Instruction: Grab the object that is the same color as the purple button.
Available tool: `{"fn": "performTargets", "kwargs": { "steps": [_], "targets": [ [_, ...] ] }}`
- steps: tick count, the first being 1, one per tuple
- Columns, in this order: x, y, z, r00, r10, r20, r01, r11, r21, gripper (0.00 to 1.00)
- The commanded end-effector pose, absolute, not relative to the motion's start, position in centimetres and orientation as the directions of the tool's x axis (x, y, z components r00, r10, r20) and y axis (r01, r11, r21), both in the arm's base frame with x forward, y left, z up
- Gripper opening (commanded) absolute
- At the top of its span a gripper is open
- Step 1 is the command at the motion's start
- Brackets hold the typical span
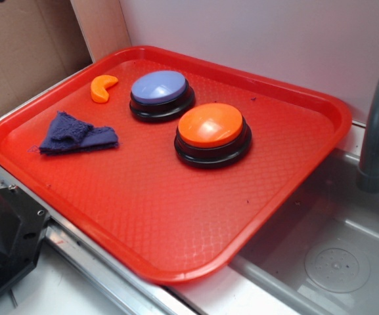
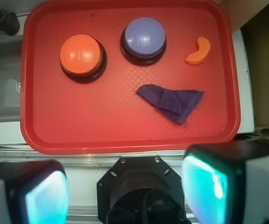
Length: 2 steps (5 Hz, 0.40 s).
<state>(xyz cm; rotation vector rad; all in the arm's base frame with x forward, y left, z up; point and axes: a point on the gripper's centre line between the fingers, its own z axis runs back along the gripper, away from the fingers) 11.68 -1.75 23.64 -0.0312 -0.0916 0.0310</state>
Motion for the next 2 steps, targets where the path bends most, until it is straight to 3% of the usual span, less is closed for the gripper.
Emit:
{"fn": "performTargets", "kwargs": {
  "steps": [1, 2],
  "targets": [
    [11.7, -1.7, 23.6, 0.995, 0.032, 0.091, -0.03, 0.999, -0.033, 1.0],
    [12.3, -0.5, 22.2, 0.994, -0.047, 0.099, 0.049, 0.999, -0.018, 1.0]
  ]
}}
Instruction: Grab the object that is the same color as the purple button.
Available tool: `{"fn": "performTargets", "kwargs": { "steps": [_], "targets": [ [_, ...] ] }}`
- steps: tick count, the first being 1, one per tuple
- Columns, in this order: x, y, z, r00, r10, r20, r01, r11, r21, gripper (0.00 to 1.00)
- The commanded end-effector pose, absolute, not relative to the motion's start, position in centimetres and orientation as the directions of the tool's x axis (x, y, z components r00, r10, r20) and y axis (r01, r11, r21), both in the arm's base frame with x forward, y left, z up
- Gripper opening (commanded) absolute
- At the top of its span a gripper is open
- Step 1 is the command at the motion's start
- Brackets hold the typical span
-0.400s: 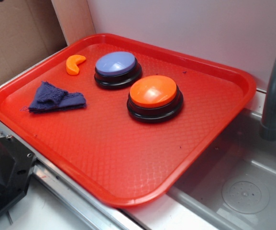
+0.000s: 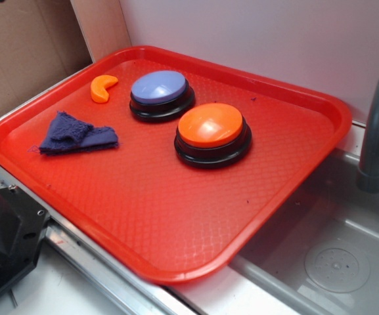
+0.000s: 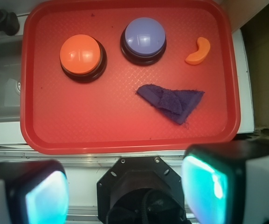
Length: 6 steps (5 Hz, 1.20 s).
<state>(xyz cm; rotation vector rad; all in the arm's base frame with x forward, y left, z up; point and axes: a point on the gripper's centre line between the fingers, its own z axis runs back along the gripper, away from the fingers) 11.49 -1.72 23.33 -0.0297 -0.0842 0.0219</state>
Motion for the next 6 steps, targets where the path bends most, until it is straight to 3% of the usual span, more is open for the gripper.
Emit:
{"fn": "performTargets", "kwargs": {
  "steps": [1, 3, 4, 6],
  "targets": [
    [13.0, 0.4, 20.7, 0.984, -0.142, 0.109, 0.143, 0.99, 0.006, 1.0],
    [15.2, 3.4, 16.2, 0.914, -0.388, 0.116, 0.377, 0.92, 0.11, 1.0],
    [16.8, 4.1, 13.5, 0.837, -0.522, 0.162, 0.51, 0.853, 0.115, 1.0],
    [19.5, 4.0, 7.7, 0.729, -0.661, 0.178, 0.644, 0.75, 0.15, 1.0]
  ]
}}
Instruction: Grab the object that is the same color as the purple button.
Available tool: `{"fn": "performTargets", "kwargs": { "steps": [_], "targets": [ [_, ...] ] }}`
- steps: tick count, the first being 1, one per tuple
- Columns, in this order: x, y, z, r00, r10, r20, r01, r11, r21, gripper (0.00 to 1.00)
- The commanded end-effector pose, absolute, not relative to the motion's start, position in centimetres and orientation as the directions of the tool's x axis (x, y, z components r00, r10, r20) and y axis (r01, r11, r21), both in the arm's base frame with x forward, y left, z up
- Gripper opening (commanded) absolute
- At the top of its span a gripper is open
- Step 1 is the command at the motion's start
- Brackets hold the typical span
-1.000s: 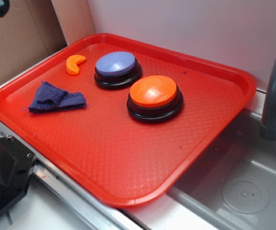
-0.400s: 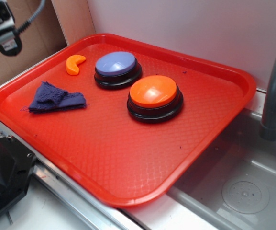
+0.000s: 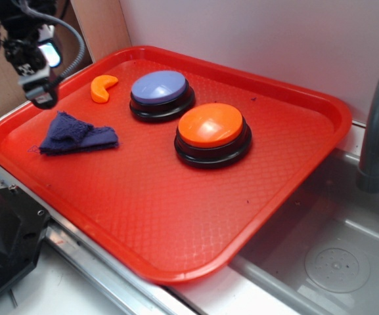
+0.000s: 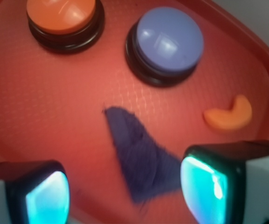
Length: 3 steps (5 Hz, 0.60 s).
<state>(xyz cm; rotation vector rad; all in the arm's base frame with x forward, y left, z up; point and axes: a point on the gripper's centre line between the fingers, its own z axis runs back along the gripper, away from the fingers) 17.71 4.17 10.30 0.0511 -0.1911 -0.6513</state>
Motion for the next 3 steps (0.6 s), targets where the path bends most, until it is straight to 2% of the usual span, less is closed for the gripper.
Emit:
{"fn": "performTargets", "kwargs": {
  "steps": [1, 2, 3],
  "targets": [
    [19.9, 4.1, 5.2, 0.714, -0.674, 0.189, 0.661, 0.738, 0.136, 1.0],
    [20.2, 4.3, 3.1, 0.724, -0.672, 0.155, 0.663, 0.74, 0.111, 1.0],
    [20.2, 4.6, 2.6, 0.724, -0.658, 0.206, 0.661, 0.747, 0.063, 1.0]
  ]
}}
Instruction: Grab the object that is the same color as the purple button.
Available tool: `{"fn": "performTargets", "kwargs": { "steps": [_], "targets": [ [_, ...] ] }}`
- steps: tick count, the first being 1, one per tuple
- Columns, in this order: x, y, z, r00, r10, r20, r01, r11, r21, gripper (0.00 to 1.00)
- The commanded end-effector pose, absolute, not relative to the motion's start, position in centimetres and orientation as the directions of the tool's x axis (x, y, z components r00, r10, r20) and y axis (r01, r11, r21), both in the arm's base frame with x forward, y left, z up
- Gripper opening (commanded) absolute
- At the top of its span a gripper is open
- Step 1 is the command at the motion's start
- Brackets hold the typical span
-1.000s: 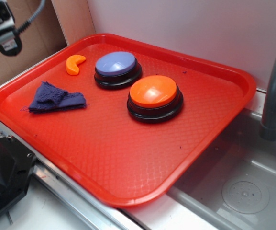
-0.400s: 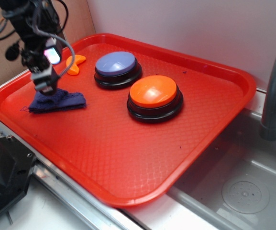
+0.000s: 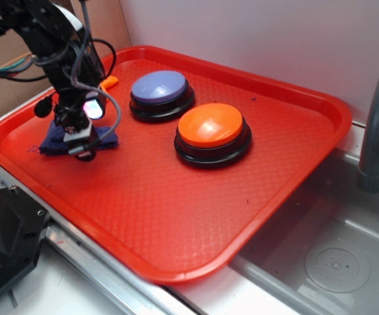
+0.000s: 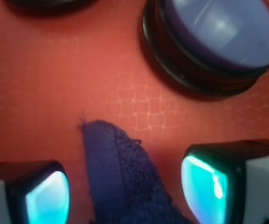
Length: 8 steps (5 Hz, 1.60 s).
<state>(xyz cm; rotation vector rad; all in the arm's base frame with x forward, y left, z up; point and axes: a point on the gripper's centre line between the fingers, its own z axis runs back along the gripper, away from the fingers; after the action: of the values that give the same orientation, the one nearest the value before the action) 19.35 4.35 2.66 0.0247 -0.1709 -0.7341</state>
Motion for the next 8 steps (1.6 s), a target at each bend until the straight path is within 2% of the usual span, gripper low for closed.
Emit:
{"fn": "performTargets", "kwargs": {
  "steps": [1, 3, 4, 5, 6, 7, 8],
  "targets": [
    [20.1, 4.7, 2.2, 0.742, -0.645, 0.184, 0.647, 0.76, 0.056, 0.0],
    [19.9, 5.0, 2.3, 0.743, -0.65, 0.158, 0.649, 0.758, 0.064, 0.0],
    [19.9, 4.6, 3.8, 0.786, -0.609, 0.108, 0.602, 0.793, 0.094, 0.0],
    [20.1, 3.8, 7.0, 0.915, -0.403, 0.016, 0.397, 0.908, 0.136, 0.0],
    [20.0, 3.2, 8.9, 0.951, -0.308, -0.021, 0.308, 0.941, 0.138, 0.0],
    [20.3, 1.5, 12.8, 0.991, -0.132, -0.002, 0.132, 0.989, 0.073, 0.0],
    [20.6, 0.1, 15.7, 0.997, -0.058, 0.047, 0.057, 0.998, 0.026, 0.0]
  ]
}}
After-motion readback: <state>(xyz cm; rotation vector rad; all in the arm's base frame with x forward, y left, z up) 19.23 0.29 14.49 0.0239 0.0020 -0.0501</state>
